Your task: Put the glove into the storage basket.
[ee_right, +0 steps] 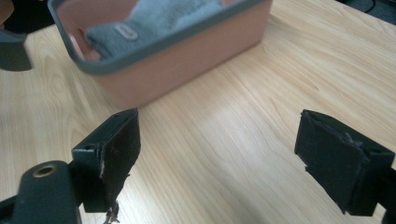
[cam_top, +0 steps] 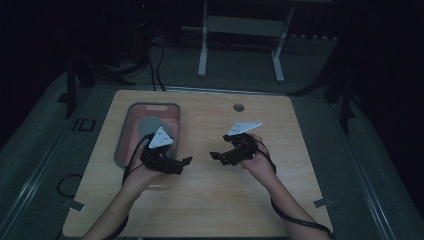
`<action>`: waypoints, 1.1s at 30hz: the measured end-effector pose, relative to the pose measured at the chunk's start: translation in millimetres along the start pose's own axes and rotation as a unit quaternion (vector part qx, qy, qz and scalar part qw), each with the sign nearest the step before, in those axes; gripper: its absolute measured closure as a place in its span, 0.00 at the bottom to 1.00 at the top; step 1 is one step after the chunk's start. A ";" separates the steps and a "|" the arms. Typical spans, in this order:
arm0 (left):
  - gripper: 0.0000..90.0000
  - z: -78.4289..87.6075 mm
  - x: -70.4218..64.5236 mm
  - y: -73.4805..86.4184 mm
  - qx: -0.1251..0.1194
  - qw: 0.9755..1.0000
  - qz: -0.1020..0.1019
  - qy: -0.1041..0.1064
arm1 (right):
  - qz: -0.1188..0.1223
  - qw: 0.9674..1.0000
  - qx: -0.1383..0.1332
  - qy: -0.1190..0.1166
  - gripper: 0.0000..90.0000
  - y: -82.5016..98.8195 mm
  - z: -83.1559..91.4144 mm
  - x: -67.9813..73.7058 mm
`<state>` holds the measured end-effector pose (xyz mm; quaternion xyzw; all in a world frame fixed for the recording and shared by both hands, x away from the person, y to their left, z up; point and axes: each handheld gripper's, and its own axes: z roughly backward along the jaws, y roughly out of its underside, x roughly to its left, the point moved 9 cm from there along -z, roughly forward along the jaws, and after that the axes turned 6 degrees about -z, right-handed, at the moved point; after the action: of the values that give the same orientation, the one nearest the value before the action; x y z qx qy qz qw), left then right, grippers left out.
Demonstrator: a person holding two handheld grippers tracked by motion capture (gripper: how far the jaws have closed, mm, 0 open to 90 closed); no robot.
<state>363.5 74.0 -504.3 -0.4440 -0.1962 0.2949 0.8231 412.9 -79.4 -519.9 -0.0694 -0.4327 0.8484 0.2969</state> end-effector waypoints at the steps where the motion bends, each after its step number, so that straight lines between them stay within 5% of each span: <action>1: 0.09 -2.9 -5.0 -1.3 -0.009 1.000 -0.003 0.005 | 0.001 1.000 0.001 0.002 0.16 3.1 2.5 -1.6; 17: 0.09 -56.2 -73.8 28.0 0.006 0.995 -0.040 0.093 | -0.003 1.000 0.008 -0.003 0.16 67.5 30.2 -17.8; 23: 0.09 -69.0 -85.1 43.1 0.031 0.992 -0.061 0.108 | 0.000 1.000 0.007 -0.013 0.16 95.5 32.5 -20.1; 33: 0.09 -75.9 -96.2 48.8 0.015 0.991 -0.057 0.119 | -0.009 1.000 0.022 -0.001 0.16 134.9 47.5 -26.6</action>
<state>320.6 -15.0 -591.6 -0.4514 -0.1171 0.1953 0.8628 356.8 -187.9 -598.9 -0.0583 -0.4146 0.8550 0.3060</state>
